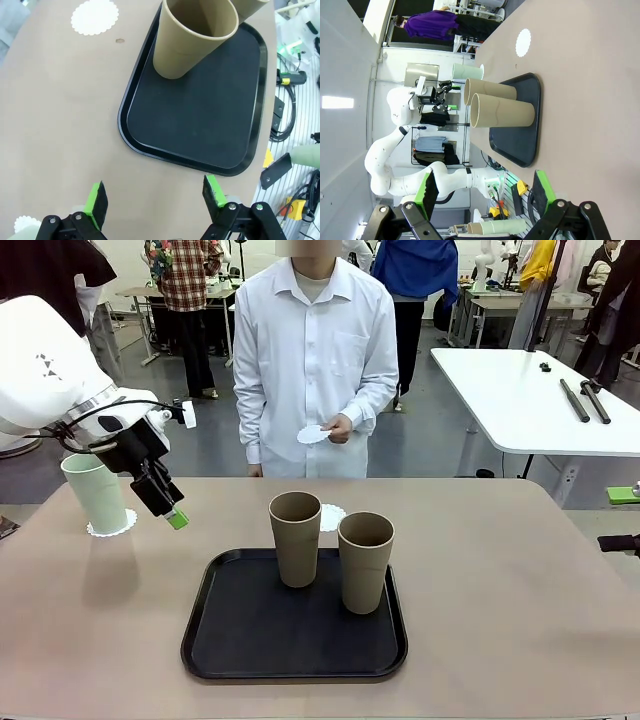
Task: Place coasters on the table and set cups on them.
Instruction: Take one Reusable plastic cup from the Flat Tray and place it on a coaster set by the human.
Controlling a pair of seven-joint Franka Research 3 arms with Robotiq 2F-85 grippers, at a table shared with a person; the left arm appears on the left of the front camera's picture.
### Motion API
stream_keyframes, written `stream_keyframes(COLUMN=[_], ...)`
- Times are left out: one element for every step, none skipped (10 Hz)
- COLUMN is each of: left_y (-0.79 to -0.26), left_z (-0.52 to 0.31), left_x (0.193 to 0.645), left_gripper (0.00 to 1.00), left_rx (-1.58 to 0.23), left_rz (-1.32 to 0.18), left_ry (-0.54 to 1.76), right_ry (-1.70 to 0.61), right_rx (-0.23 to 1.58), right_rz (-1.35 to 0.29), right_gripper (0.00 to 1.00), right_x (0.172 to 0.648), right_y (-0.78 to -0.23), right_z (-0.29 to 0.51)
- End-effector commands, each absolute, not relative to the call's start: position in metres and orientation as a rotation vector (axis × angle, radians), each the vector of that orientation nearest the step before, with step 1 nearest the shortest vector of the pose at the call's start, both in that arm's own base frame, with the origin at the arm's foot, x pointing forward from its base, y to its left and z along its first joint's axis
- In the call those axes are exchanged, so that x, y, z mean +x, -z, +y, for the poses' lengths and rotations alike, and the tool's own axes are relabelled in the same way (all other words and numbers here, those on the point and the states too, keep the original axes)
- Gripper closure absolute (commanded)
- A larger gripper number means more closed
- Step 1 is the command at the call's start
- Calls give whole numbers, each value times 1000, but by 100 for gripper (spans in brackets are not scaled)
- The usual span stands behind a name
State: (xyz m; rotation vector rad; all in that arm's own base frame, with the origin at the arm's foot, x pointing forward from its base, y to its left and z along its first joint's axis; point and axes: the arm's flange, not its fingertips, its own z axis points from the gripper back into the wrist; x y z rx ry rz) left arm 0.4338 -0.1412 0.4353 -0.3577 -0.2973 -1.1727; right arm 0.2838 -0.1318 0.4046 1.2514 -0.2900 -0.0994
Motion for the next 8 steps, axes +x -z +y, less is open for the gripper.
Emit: stream_keyframes(left_y=[-433, -423, -417, -411, -403, -394, -385, -377], left_z=[-133, -131, -134, -138, -146, -152, -157, -161], left_x=[443, 443, 443, 443, 439, 433, 433, 434], left_gripper=[0, 0, 0, 0, 0, 0, 0, 0], left_rx=[-517, -618, -676, -739, -798, -826, -815, -855], left_rz=[-363, -462, -567, -654, -775, -898, -1008, -1041], left_ry=[1237, 1206, 1203, 1210, 1232, 1274, 1279, 1283], right_ry=[99, 99, 99, 99, 99, 99, 99, 99], right_rx=[1265, 1265, 1265, 1265, 1265, 1265, 1265, 1265], right_rz=[-297, -297, -297, -297, -297, -297, -297, -297], right_gripper=[0, 0, 0, 0, 0, 0, 0, 0], right_x=[285, 285, 285, 285, 285, 285, 285, 285], right_y=[-406, -406, -406, -406, -406, -406, -406, -406], right_z=[-132, -132, -132, -132, -132, -132, -132, -132])
